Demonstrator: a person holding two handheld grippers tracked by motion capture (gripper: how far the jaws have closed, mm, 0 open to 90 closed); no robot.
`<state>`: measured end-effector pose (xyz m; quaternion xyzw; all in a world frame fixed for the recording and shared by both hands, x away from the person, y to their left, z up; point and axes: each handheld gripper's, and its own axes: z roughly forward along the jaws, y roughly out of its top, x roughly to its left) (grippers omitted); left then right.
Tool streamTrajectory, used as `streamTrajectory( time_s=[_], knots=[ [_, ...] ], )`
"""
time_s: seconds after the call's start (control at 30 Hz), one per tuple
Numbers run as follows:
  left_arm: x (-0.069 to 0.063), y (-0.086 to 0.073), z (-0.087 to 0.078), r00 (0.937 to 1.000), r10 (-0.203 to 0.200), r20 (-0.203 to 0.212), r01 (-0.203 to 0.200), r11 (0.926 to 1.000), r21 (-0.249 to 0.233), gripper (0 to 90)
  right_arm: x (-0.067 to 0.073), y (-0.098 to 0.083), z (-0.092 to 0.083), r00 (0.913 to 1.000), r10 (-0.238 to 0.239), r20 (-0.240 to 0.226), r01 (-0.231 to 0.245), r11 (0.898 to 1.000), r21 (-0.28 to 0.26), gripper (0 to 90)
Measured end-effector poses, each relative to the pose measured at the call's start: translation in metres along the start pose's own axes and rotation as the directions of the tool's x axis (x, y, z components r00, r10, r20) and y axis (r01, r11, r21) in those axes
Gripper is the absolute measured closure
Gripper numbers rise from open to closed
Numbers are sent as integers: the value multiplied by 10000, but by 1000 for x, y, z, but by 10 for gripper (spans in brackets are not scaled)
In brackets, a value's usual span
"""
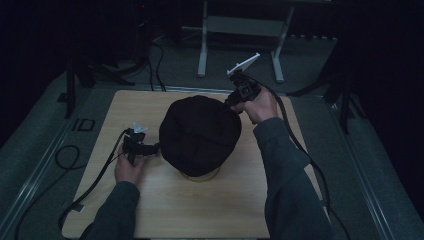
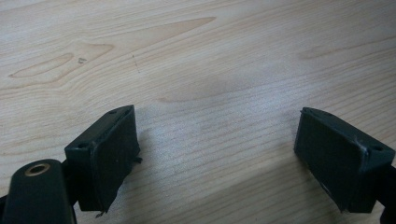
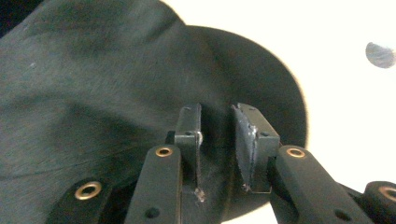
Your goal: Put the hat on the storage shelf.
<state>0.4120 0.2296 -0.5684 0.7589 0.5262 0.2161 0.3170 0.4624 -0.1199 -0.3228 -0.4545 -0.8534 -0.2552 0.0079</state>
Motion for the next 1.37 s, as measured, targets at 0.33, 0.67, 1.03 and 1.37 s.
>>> streamTrajectory(
  time_s=[0.33, 0.67, 1.03, 1.37],
  knots=[
    [0, 0, 0, 10000, -15, -3, 15, 10000, -12, 132, -3, -3, -4, 9994, 57, 345, -56, 10000, -15, 714],
    [0, 0, 0, 10000, -9, -4, 9, 10000, -8, 132, -8, -8, 3, 9997, -53, 255, 50, 9999, 156, 704],
    [0, 0, 0, 10000, -16, -4, 16, 10000, -15, 132, -22, -20, 6, 9998, 137, 170, -141, 9996, 249, 693],
    [0, 0, 0, 10000, -11, -2, 11, 10000, -10, 132, -35, -35, 11, 9995, 274, 135, -279, 9989, 383, 693]
  ],
)
